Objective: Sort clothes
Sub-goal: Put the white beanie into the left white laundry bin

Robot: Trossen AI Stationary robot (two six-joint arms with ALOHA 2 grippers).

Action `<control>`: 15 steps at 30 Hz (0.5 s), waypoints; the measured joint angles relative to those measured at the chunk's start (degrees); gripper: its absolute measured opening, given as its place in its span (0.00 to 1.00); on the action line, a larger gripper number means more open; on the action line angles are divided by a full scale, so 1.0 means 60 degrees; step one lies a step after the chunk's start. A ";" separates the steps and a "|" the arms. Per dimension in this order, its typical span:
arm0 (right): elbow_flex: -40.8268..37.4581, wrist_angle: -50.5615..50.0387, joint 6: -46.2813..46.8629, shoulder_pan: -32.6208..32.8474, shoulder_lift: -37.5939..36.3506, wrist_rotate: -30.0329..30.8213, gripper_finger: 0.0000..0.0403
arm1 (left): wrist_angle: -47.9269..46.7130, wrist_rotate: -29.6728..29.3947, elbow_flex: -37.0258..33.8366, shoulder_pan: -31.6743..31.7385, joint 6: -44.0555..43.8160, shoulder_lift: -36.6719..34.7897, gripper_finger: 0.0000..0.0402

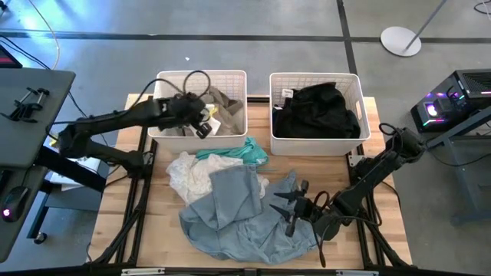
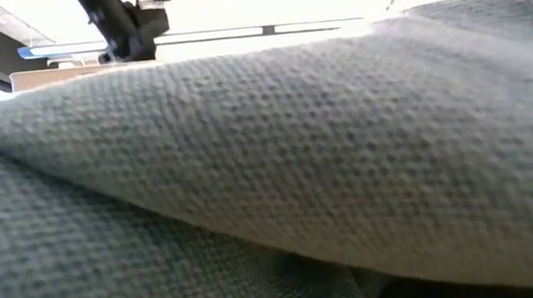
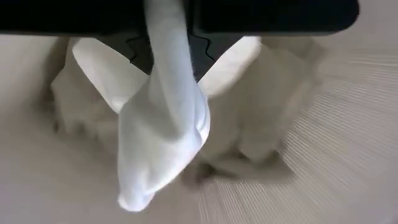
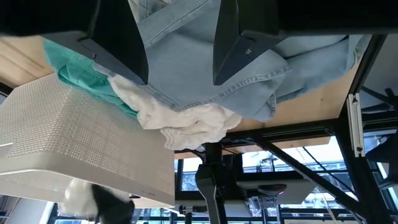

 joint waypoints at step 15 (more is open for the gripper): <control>-0.0011 -0.0110 0.0255 0.0000 0.0000 -0.0280 0.42 | -0.0995 0.1244 -0.0085 0.1713 0.0553 0.1343 0.41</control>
